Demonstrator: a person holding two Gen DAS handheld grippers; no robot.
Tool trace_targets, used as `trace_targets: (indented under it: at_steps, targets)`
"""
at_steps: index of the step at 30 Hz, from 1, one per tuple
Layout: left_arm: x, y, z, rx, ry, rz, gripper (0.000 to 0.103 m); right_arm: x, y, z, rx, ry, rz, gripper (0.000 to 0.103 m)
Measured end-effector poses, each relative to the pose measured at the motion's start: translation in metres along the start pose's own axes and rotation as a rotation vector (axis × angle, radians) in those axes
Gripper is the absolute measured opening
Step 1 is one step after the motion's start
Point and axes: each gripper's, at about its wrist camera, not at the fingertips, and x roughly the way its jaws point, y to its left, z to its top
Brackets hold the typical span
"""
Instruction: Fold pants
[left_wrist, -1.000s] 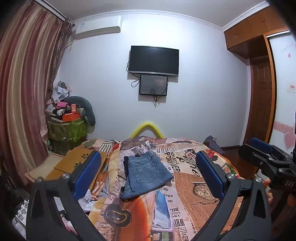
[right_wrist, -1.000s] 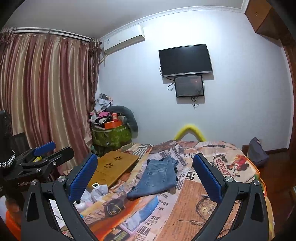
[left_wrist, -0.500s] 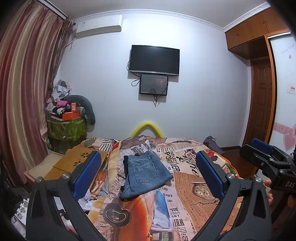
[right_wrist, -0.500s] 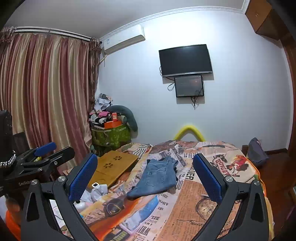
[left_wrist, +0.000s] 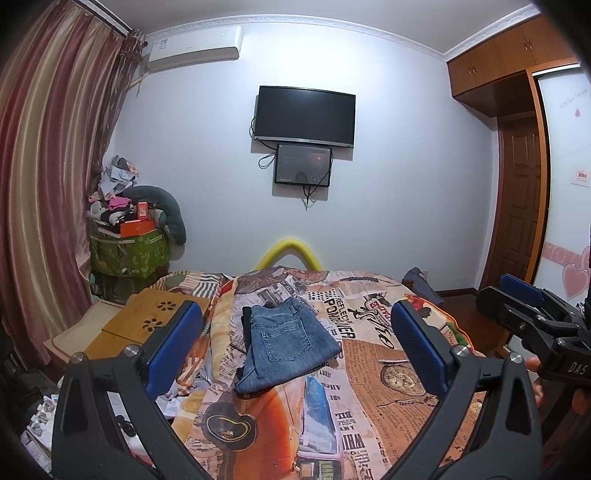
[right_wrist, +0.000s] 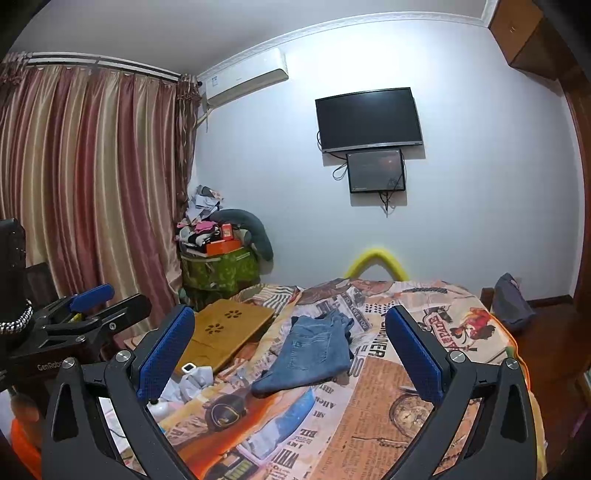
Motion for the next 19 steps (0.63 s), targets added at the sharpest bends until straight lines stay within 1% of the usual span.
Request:
trace_targets:
  at_steps: [5,8,19]
  targets:
    - [0.0014,0.0010,0.0010,-0.007,0.005,-0.006,0.103,-0.0002,-0.0011,-0.0006,0.002,0.004,-0.003,0.103]
    - [0.0015,0.0019,0.0011,-0.003,0.001,0.001,0.103,0.0000,-0.0009,-0.0004,0.003,0.005,-0.005,0.103]
    - [0.0006,0.0011,-0.0006,0.013,0.006,-0.009,0.103,0.0031,-0.0004,-0.0025,0.001,0.014,-0.010,0.103]
